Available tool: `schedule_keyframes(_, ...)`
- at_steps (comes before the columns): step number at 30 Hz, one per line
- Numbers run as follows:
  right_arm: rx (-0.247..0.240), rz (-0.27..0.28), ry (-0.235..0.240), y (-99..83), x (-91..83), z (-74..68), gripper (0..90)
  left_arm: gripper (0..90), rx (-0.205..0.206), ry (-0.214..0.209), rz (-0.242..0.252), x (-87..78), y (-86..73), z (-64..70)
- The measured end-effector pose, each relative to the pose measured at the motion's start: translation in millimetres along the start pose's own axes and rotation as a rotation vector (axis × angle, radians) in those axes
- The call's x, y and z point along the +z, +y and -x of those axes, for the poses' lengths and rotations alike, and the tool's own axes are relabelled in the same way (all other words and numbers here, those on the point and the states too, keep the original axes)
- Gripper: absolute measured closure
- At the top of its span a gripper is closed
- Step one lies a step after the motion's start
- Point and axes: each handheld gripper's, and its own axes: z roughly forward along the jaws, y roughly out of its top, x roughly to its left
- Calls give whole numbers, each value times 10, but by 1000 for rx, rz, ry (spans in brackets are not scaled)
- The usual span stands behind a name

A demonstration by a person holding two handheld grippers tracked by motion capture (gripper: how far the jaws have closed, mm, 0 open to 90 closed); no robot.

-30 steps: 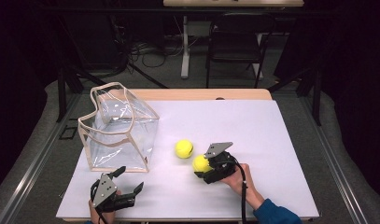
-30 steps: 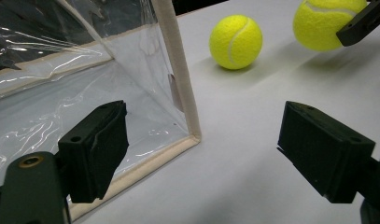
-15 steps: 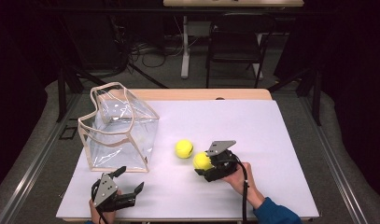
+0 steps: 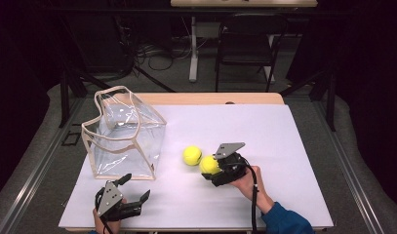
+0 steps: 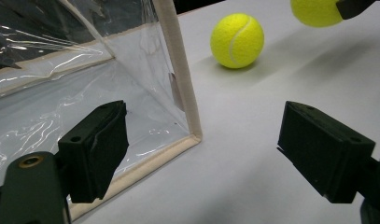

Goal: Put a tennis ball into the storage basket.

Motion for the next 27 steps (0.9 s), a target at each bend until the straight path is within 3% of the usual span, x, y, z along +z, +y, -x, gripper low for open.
schedule_keyframes(27, -28, 30, 31, 449, -49, 127, 262, 160, -2, -1, 4, 0, 4, 4)
